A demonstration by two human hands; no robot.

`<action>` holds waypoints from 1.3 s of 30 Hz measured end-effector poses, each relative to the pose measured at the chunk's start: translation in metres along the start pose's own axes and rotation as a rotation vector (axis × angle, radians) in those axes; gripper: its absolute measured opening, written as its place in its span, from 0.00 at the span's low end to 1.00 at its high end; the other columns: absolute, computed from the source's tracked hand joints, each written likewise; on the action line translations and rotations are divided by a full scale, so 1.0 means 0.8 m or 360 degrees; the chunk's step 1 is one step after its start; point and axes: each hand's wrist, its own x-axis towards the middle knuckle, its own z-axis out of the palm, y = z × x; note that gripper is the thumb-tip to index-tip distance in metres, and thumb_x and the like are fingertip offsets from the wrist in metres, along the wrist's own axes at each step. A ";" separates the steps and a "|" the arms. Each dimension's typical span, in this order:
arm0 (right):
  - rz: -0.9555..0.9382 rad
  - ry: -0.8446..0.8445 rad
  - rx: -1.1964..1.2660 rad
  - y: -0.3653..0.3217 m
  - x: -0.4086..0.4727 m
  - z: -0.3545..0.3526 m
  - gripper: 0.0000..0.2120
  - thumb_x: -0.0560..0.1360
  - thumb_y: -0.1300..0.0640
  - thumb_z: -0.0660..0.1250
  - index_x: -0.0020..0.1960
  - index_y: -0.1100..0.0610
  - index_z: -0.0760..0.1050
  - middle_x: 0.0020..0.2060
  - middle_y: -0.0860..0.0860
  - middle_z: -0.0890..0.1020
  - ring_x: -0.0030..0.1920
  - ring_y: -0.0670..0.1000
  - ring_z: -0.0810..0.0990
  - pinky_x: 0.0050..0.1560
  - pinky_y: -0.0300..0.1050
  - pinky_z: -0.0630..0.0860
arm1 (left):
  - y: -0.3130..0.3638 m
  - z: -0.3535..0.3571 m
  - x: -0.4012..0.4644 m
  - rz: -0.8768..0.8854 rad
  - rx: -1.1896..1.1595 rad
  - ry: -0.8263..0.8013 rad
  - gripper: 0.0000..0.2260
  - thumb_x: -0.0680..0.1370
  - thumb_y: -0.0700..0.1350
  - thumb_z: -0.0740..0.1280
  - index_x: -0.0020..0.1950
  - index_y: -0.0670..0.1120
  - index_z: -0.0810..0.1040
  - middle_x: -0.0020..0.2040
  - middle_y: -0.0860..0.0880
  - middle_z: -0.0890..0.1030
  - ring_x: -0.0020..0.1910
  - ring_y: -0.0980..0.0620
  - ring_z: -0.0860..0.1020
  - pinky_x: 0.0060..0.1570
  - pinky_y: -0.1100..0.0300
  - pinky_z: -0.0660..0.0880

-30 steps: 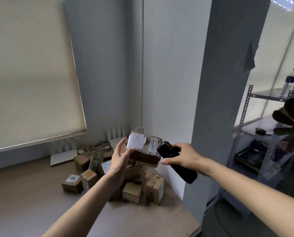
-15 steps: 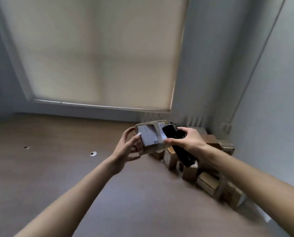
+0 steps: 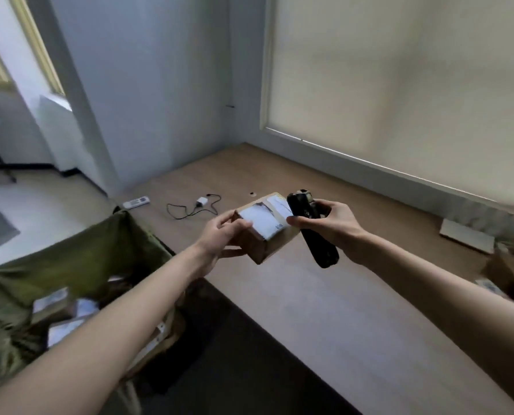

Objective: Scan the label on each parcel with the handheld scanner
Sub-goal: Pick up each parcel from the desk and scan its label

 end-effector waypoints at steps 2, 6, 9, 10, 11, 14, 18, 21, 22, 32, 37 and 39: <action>-0.0046 -0.0103 0.0006 -0.014 0.024 0.066 0.16 0.67 0.49 0.83 0.54 0.46 0.85 0.37 0.41 0.85 0.35 0.40 0.81 0.39 0.31 0.76 | -0.010 -0.057 -0.003 0.0007 -0.0130 0.0215 0.21 0.76 0.48 0.73 0.68 0.50 0.76 0.60 0.42 0.82 0.57 0.42 0.82 0.47 0.50 0.83; -0.0085 -0.0380 0.0021 -0.036 0.061 0.190 0.19 0.67 0.47 0.83 0.55 0.48 0.85 0.39 0.44 0.86 0.37 0.42 0.83 0.41 0.36 0.78 | -0.031 -0.152 -0.012 -0.0004 -0.0339 0.0538 0.18 0.76 0.44 0.73 0.64 0.52 0.75 0.61 0.43 0.81 0.54 0.43 0.82 0.46 0.46 0.83; -0.0123 -0.0591 0.0035 -0.052 0.089 0.270 0.17 0.67 0.48 0.83 0.53 0.50 0.85 0.37 0.44 0.85 0.37 0.43 0.82 0.43 0.38 0.78 | -0.052 -0.217 -0.017 -0.0052 -0.0343 0.0693 0.21 0.75 0.45 0.75 0.65 0.54 0.73 0.62 0.43 0.79 0.56 0.45 0.81 0.47 0.45 0.83; -0.0143 -0.0650 0.0038 -0.058 0.100 0.295 0.15 0.68 0.48 0.83 0.52 0.50 0.85 0.36 0.43 0.84 0.36 0.43 0.81 0.42 0.37 0.77 | -0.060 -0.239 -0.016 -0.0068 -0.0315 0.0753 0.23 0.75 0.46 0.75 0.67 0.54 0.72 0.62 0.44 0.79 0.57 0.46 0.80 0.48 0.46 0.82; -0.0160 -0.0711 0.0035 -0.063 0.112 0.320 0.15 0.68 0.49 0.83 0.51 0.50 0.85 0.35 0.42 0.83 0.35 0.43 0.81 0.41 0.37 0.77 | -0.069 -0.262 -0.015 -0.0092 -0.0277 0.0811 0.26 0.74 0.48 0.76 0.70 0.54 0.71 0.63 0.45 0.79 0.58 0.47 0.80 0.51 0.47 0.80; -0.0203 -0.0925 0.0019 -0.075 0.146 0.392 0.18 0.68 0.49 0.83 0.55 0.49 0.82 0.39 0.41 0.85 0.36 0.39 0.83 0.40 0.34 0.79 | -0.093 -0.324 -0.016 -0.0179 -0.0232 0.0956 0.48 0.60 0.58 0.82 0.77 0.55 0.67 0.67 0.46 0.78 0.65 0.45 0.76 0.66 0.42 0.74; -0.0156 -0.1156 -0.0042 -0.067 0.186 0.486 0.31 0.67 0.46 0.83 0.67 0.53 0.80 0.51 0.45 0.86 0.47 0.45 0.86 0.48 0.39 0.84 | -0.136 -0.398 -0.010 -0.0305 -0.0196 0.1097 0.59 0.48 0.64 0.84 0.76 0.57 0.67 0.71 0.49 0.73 0.69 0.44 0.74 0.68 0.41 0.73; -0.0103 -0.1262 -0.0123 -0.040 0.207 0.547 0.37 0.67 0.46 0.83 0.72 0.56 0.77 0.56 0.49 0.85 0.51 0.48 0.86 0.54 0.44 0.84 | -0.169 -0.433 -0.006 -0.0377 -0.0152 0.1167 0.49 0.51 0.63 0.84 0.70 0.60 0.71 0.72 0.48 0.72 0.70 0.45 0.74 0.67 0.41 0.74; -0.0089 -0.1277 -0.0155 -0.029 0.212 0.565 0.37 0.66 0.45 0.83 0.71 0.56 0.77 0.56 0.49 0.85 0.52 0.49 0.86 0.55 0.45 0.84 | -0.181 -0.442 -0.004 -0.0404 -0.0130 0.1176 0.46 0.54 0.63 0.84 0.69 0.59 0.72 0.72 0.48 0.73 0.69 0.46 0.74 0.67 0.42 0.74; 0.0205 -0.1331 -0.0454 0.076 0.250 0.657 0.35 0.65 0.42 0.84 0.67 0.55 0.80 0.53 0.49 0.86 0.49 0.49 0.85 0.52 0.44 0.83 | -0.290 -0.472 0.049 -0.0633 -0.0002 0.1081 0.34 0.73 0.51 0.78 0.75 0.52 0.68 0.66 0.53 0.71 0.64 0.56 0.71 0.61 0.57 0.72; 0.0229 -0.1184 -0.0672 0.095 0.260 0.654 0.31 0.64 0.42 0.84 0.62 0.53 0.81 0.49 0.49 0.85 0.46 0.48 0.84 0.44 0.42 0.80 | -0.311 -0.479 0.074 -0.0796 0.0132 0.0943 0.36 0.74 0.53 0.76 0.78 0.49 0.65 0.69 0.50 0.73 0.68 0.50 0.72 0.61 0.58 0.69; 0.0217 -0.1135 -0.0701 0.094 0.265 0.647 0.32 0.61 0.39 0.84 0.61 0.52 0.82 0.47 0.48 0.86 0.46 0.49 0.84 0.48 0.47 0.83 | -0.309 -0.487 0.074 -0.0837 0.0222 0.0936 0.34 0.75 0.54 0.75 0.78 0.49 0.66 0.73 0.45 0.72 0.70 0.46 0.72 0.62 0.56 0.70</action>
